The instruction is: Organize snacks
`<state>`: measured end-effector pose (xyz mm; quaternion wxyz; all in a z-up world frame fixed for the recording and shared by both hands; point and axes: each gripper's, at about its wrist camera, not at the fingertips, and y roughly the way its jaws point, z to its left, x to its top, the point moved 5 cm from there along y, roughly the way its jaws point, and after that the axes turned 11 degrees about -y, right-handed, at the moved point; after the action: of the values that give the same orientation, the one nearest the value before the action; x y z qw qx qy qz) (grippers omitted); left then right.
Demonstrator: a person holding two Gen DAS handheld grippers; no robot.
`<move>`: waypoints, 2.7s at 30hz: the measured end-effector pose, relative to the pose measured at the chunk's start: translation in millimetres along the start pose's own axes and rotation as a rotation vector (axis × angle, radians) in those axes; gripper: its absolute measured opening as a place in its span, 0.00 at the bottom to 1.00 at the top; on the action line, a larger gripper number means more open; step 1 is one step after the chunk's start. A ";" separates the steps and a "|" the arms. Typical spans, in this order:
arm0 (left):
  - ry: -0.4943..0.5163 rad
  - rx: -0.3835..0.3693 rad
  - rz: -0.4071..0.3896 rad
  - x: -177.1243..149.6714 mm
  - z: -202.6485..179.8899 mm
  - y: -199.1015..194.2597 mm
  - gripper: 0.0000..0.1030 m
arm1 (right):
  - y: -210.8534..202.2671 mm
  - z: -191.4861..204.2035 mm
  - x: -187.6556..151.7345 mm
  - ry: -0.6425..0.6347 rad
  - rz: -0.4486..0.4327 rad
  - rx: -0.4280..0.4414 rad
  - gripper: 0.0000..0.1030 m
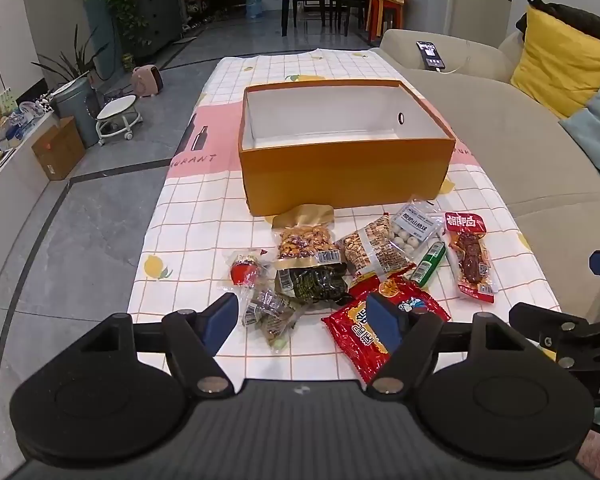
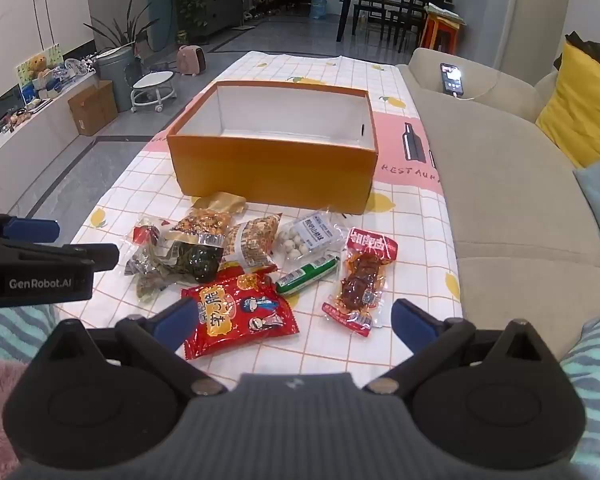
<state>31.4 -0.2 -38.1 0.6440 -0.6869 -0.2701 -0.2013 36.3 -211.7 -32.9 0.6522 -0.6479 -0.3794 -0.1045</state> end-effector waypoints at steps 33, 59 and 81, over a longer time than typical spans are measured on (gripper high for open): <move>0.004 -0.004 -0.004 -6.2 0.4 3.9 0.81 | 1.4 0.4 0.6 -0.002 0.008 0.002 0.96; 0.005 -0.004 -0.001 -6.2 0.6 4.5 0.81 | 1.4 0.7 0.6 -0.002 0.008 0.001 0.96; 0.003 -0.004 0.004 -9.1 2.9 5.0 0.81 | 3.2 0.4 -0.8 -0.001 0.013 0.001 0.96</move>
<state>27.3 1.5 -47.9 0.6436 -0.6882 -0.2672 -0.2016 37.6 -211.2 -35.9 0.6529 -0.6502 -0.3755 -0.0999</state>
